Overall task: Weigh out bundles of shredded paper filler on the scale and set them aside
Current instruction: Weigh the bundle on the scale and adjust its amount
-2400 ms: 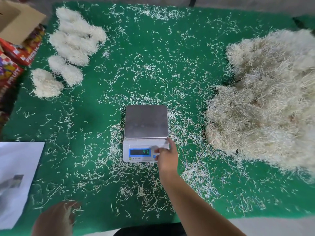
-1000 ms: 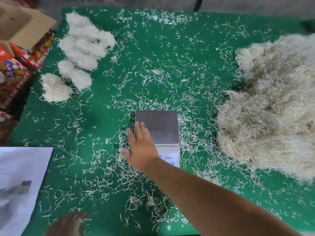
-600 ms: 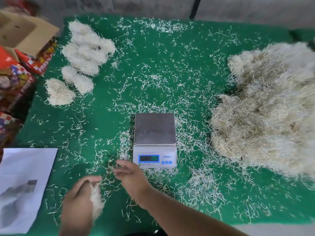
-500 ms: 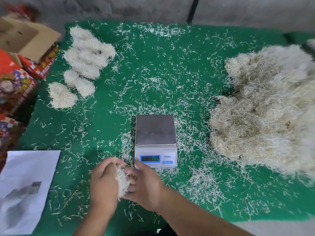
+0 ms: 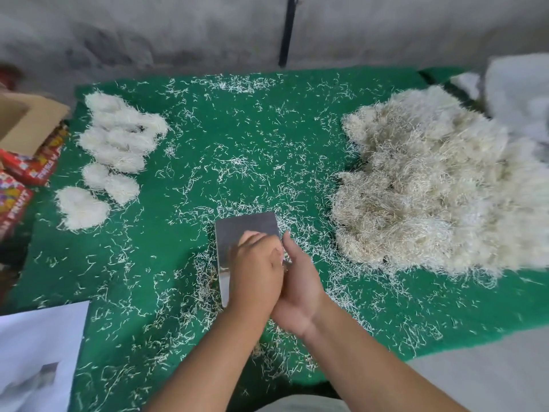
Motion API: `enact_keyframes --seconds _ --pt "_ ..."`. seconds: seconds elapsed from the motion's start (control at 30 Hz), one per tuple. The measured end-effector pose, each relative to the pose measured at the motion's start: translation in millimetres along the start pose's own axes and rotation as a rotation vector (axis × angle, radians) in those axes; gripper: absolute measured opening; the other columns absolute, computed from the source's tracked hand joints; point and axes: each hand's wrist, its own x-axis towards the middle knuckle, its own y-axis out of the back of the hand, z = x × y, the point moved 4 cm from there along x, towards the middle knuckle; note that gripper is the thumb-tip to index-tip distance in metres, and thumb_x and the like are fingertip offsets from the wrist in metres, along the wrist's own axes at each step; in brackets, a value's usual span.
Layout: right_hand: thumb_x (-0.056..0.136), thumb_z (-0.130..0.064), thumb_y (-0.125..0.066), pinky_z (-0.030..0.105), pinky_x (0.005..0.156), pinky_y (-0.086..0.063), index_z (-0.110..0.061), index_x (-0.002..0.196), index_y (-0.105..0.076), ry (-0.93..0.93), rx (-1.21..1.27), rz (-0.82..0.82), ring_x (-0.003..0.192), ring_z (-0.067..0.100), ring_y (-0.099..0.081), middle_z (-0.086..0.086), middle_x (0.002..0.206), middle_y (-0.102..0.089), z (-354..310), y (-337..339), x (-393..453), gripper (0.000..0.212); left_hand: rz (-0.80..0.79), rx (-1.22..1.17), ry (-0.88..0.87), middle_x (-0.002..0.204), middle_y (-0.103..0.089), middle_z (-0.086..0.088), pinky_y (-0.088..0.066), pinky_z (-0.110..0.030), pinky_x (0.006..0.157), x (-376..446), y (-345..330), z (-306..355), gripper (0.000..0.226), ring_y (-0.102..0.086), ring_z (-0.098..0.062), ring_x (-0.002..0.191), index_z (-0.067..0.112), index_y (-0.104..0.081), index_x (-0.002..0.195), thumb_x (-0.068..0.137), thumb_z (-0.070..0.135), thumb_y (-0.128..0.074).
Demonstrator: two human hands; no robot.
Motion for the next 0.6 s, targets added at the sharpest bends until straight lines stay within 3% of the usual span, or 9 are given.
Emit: enact_keyframes --seconds 0.07,0.13,0.2,0.3,0.37,0.43,0.5,0.53,0.6 --pt "0.107 -0.061 -0.043 0.041 0.11 -0.05 -0.008 0.133 -0.066 0.038 -0.058 -0.076 0.128 0.027 -0.064 0.01 0.138 -0.063 -13.8 -4.7 -7.3 0.063 0.004 0.152 -0.041 0.091 -0.065 0.005 -0.046 -0.05 0.093 4.3 0.4 14.3 0.027 -0.057 -0.025 0.106 0.024 -0.054 0.074 0.087 0.019 -0.031" --pt "0.107 -0.065 -0.039 0.043 0.117 -0.045 -0.011 0.143 -0.063 0.074 -0.169 -0.082 0.134 0.025 -0.062 0.011 0.144 -0.064 -27.2 -3.5 -9.5 0.07 0.055 0.226 -0.038 0.121 -0.066 0.006 -0.035 -0.056 0.114 5.3 -1.2 25.3 0.04 -0.05 -0.023 0.131 0.025 -0.064 0.102 0.092 0.024 -0.025" --pt "0.109 -0.063 -0.036 0.046 0.122 -0.039 -0.015 0.147 -0.061 0.103 -0.28 -0.072 0.136 0.024 -0.061 0.011 0.146 -0.064 -40.2 -6.6 -12.6 0.066 0.103 0.237 -0.001 0.143 -0.056 0.003 -0.023 -0.06 0.121 6.2 0.9 35.6 0.05 -0.037 -0.023 0.148 0.024 -0.06 0.124 0.095 0.028 -0.02" --pt "0.112 -0.047 -0.042 0.042 0.107 -0.052 -0.012 0.135 -0.071 0.111 -0.293 -0.044 0.126 0.025 -0.068 0.013 0.135 -0.071 -57.0 -1.0 -18.3 0.051 0.058 0.279 0.027 0.164 -0.037 0.0 -0.012 -0.061 0.125 4.0 -2.3 54.4 0.058 -0.014 -0.023 0.159 0.029 -0.056 0.129 0.095 0.032 -0.01" --pt "0.113 -0.033 -0.044 0.036 0.086 -0.062 -0.007 0.118 -0.079 0.112 -0.28 -0.019 0.112 0.025 -0.075 0.016 0.123 -0.076 -64.3 12.7 -17.0 0.044 -0.02 0.27 0.036 0.169 -0.024 0.005 -0.006 -0.057 0.127 0.6 -10.6 63.2 0.059 -0.002 -0.018 0.16 0.034 -0.052 0.133 0.095 0.033 -0.007" --pt "0.111 -0.02 -0.046 0.033 0.072 -0.062 0.0 0.112 -0.079 0.135 -0.296 0.023 0.099 0.027 -0.077 0.018 0.111 -0.076 -72.4 24.8 -12.0 0.038 -0.083 0.093 0.065 0.168 -0.021 0.014 -0.013 -0.051 0.128 -3.6 -20.4 67.1 0.051 -0.006 -0.009 0.158 0.035 -0.051 0.136 0.1 0.033 -0.015" --pt "0.108 -0.018 -0.051 0.034 0.071 -0.057 0.005 0.122 -0.069 0.145 -0.32 0.069 0.098 0.029 -0.066 0.018 0.109 -0.065 -79.8 29.1 -9.7 0.033 -0.15 -0.188 0.146 0.162 -0.025 0.026 -0.025 -0.039 0.126 -10.4 -25.8 67.1 0.046 -0.02 0.007 0.149 0.037 -0.052 0.14 0.104 0.041 -0.025" --pt "0.107 -0.022 -0.056 0.035 0.071 -0.054 0.0 0.121 -0.07 0.138 -0.325 0.086 0.097 0.03 -0.063 0.018 0.107 -0.061 -83.1 30.5 -8.6 0.03 -0.159 -0.285 0.162 0.158 -0.028 0.031 -0.029 -0.032 0.123 -15.9 -26.2 66.6 0.045 -0.025 0.014 0.143 0.039 -0.053 0.142 0.104 0.046 -0.029" --pt "0.106 -0.032 -0.06 0.037 0.074 -0.057 -0.006 0.11 -0.078 0.103 -0.319 0.103 0.094 0.03 -0.068 0.018 0.107 -0.071 -88.4 33.2 -7.6 0.031 -0.107 -0.308 0.109 0.155 -0.029 0.037 -0.035 -0.025 0.115 -27.9 -22.0 68.1 0.043 -0.031 0.013 0.141 0.042 -0.054 0.142 0.105 0.05 -0.033"
